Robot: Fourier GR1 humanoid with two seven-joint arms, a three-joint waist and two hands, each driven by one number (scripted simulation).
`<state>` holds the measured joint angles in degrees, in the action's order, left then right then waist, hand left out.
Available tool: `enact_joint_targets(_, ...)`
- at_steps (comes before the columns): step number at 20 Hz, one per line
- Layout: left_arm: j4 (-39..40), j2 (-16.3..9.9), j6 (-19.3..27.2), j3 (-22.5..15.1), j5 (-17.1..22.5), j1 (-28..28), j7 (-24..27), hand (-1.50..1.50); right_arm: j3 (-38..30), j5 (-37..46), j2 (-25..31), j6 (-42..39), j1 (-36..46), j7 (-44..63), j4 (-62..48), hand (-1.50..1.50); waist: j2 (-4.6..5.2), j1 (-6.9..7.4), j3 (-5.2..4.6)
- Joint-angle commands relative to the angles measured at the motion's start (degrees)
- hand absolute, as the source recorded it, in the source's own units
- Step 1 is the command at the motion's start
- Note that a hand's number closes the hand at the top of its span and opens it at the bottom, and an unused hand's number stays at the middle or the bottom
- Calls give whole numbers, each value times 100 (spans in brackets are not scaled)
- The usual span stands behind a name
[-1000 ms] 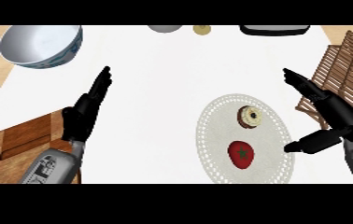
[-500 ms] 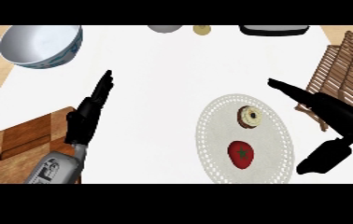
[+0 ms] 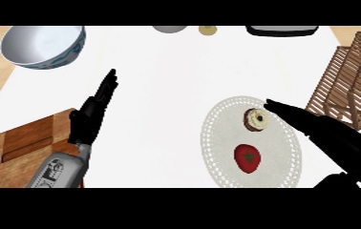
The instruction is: Pick the tomato from the placemat and place it in the tiered shelf
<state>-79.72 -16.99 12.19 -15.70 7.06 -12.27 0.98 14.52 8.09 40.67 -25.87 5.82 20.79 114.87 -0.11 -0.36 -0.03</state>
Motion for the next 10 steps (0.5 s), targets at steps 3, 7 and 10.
enact_joint_targets(3, 442, 319, -196, 226, -223, -294, 29, 0, 84, 937, -548, 128, -597, -278, 201, -150, 11, -6, 4)
enact_joint_targets(7, -175, 346, -153, 322, -429, 169, -193, 0, -7, 1001, -866, -255, -565, 503, 732, -150, 5, 26, 3)
enact_joint_targets(10, -345, 344, -414, 426, -475, -42, -562, 0, -124, 1193, -1133, -375, -392, 341, 452, -150, 7, 29, 3)
